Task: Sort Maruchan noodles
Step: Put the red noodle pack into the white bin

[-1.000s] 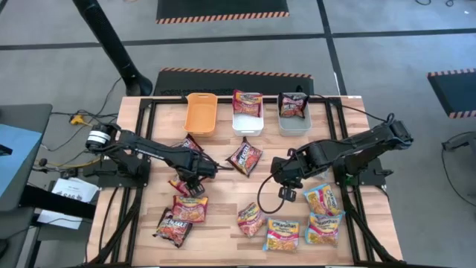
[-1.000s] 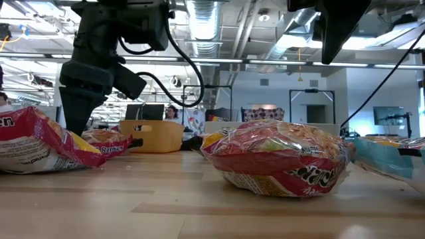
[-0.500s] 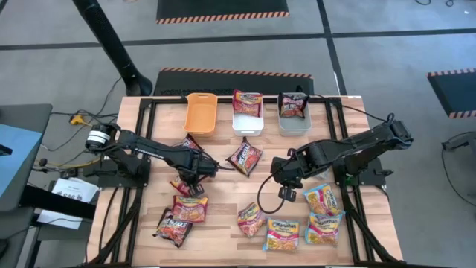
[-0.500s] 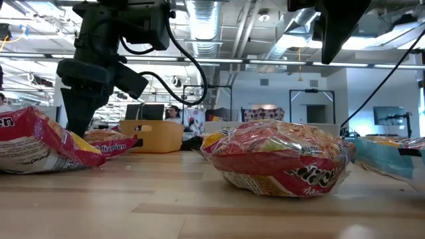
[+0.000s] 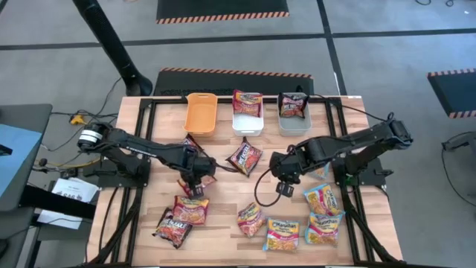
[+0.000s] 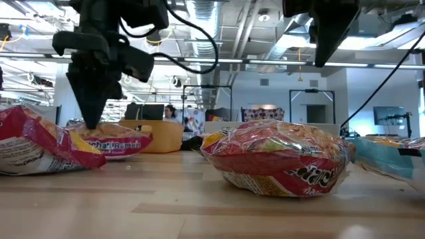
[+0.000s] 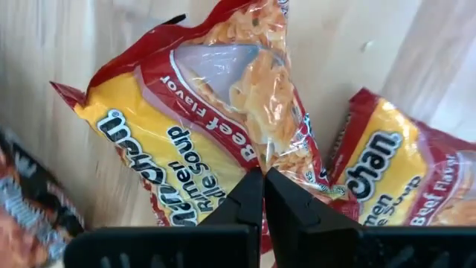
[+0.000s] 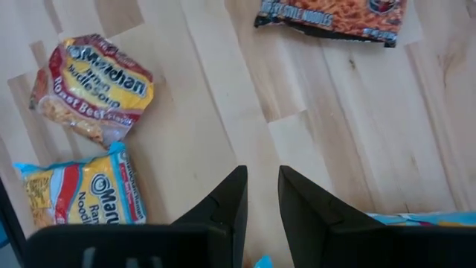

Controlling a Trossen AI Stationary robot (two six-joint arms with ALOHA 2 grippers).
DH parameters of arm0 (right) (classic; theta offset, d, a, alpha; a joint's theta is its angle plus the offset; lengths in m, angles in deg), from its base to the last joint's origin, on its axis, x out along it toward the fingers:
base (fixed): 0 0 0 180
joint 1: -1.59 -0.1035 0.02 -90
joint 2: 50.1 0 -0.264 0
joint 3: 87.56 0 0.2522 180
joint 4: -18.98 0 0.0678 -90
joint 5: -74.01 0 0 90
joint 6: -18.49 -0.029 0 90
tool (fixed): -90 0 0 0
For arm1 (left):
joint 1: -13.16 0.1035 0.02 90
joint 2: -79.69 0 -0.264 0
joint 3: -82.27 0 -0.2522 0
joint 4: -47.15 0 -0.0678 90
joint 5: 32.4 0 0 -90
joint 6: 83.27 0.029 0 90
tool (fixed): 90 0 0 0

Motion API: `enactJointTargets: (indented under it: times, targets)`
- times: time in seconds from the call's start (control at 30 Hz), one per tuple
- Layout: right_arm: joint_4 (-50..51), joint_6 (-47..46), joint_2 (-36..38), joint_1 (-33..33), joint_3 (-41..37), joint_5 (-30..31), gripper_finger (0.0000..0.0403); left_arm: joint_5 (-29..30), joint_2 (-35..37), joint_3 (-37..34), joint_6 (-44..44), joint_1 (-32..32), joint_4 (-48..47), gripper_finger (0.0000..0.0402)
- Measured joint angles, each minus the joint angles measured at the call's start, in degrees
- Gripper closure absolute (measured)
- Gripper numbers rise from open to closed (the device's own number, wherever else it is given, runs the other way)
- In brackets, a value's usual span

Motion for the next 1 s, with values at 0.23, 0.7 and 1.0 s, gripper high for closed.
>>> enactJointTargets:
  times: [0.23,0.7,1.0]
  targets:
    - [0.28,0.00,0.02,1.42,0.00,-0.02,0.0300,-2.73,-4.18,0.14,4.39,-0.02,6.93,0.0401]
    - [-2.19,-0.11,0.04,5.59,0.00,-0.02,0.0300,-1.31,-4.80,0.20,14.06,0.24,12.21,0.0401]
    - [-2.62,0.36,0.04,6.31,0.00,-0.02,0.0300,-0.65,-3.56,0.76,16.22,0.24,13.59,0.0401]
